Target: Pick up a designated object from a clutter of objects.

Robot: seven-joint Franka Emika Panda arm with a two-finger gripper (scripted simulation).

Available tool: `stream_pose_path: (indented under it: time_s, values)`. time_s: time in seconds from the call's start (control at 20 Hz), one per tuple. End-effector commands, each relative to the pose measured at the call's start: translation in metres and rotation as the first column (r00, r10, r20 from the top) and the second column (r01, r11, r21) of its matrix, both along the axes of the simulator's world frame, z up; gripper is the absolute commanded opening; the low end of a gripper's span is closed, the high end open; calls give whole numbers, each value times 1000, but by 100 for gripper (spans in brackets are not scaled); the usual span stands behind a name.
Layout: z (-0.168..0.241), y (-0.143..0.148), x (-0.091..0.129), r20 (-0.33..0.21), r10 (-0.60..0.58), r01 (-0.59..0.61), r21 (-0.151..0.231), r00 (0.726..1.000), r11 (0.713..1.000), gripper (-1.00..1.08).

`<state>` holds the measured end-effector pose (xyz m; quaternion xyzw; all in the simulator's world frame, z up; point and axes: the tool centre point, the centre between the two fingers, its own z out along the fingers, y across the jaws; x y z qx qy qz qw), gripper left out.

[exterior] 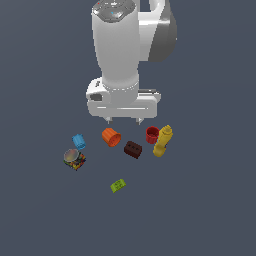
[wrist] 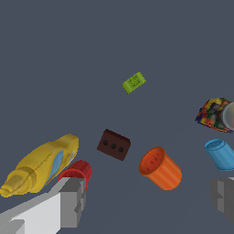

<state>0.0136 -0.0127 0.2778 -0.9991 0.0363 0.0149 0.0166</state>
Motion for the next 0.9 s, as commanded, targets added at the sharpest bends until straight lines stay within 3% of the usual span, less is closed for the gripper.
stream_pose_path:
  time_s: [0.0, 0.45, 0.85]
  values:
    - [-11, -16, 7, 1, -30, 30, 2, 1000, 1000, 100]
    - [-79, -111, 32, 11, -200, 200, 1, 980, 980, 100]
    - [-138, -195, 33, 22, -332, 332, -18, 943, 943, 100]
